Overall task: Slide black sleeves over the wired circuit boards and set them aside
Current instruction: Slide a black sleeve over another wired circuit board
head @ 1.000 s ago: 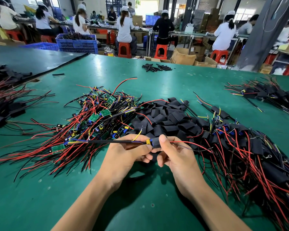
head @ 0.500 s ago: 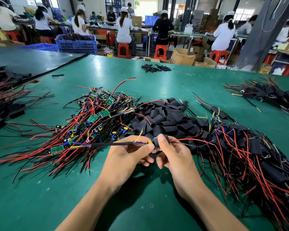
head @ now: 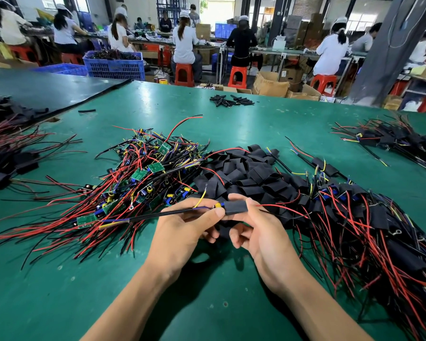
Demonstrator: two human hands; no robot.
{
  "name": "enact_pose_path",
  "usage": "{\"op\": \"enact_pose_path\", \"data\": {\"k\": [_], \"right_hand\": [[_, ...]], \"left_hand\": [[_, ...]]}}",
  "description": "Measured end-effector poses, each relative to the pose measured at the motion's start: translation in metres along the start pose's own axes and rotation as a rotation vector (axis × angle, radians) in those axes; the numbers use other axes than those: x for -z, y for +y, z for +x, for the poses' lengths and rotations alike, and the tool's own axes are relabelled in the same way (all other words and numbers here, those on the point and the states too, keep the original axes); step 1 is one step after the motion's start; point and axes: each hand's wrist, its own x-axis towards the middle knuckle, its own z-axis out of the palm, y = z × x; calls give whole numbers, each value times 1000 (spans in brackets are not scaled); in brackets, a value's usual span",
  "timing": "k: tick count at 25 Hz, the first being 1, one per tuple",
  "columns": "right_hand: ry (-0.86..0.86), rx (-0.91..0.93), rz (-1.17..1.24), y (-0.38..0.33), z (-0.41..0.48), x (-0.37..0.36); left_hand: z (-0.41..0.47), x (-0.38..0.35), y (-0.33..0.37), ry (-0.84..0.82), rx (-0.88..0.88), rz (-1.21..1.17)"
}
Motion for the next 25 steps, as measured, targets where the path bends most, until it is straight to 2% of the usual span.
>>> {"op": "enact_pose_path", "data": {"k": [7, 14, 19, 25], "right_hand": [[84, -6, -20, 3, 4, 1], [93, 57, -99, 3, -1, -4], [99, -2, 18, 0, -2, -2], [181, 14, 100, -2, 2, 7]], "left_hand": [[1, 1, 1, 11, 43, -73], [1, 2, 2, 13, 106, -95], [4, 5, 5, -77, 252, -303], [5, 4, 4, -59, 287, -244]]}}
